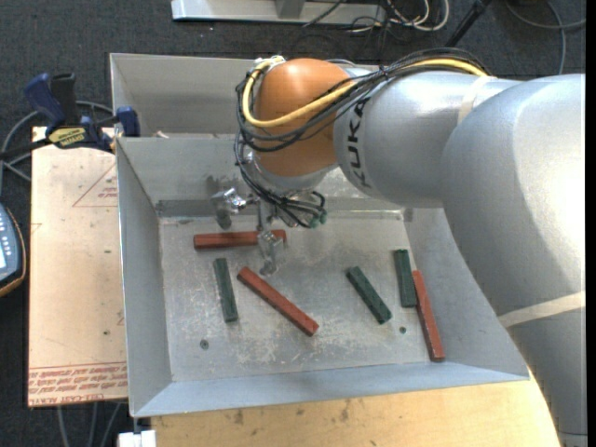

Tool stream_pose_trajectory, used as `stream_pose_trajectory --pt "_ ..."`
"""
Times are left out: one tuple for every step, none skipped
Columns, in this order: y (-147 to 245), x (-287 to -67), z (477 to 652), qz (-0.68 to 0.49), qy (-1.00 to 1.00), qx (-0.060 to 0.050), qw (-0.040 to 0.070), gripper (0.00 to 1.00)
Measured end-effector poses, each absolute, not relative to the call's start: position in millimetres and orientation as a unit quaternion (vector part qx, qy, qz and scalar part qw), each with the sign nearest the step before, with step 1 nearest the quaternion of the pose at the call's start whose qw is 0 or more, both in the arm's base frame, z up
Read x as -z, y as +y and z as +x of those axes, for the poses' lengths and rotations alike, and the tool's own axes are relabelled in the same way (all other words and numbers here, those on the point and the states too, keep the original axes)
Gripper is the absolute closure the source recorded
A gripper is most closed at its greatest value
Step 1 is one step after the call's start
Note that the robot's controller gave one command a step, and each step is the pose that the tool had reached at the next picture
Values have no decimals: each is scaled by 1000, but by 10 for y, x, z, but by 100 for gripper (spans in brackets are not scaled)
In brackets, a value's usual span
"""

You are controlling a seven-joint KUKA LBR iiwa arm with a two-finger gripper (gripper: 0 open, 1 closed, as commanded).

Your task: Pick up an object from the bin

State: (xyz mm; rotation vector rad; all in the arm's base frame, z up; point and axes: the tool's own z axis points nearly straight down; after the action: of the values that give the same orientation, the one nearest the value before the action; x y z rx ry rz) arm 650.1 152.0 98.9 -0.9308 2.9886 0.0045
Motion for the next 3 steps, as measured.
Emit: stream_pose_trajectory --pt "1586 -716 6501 -301 954 -1 2 0" --pt "1583 -738 6512 -299 954 -1 4 100" --pt "1586 -2253 6253 -298 954 0 6 100"
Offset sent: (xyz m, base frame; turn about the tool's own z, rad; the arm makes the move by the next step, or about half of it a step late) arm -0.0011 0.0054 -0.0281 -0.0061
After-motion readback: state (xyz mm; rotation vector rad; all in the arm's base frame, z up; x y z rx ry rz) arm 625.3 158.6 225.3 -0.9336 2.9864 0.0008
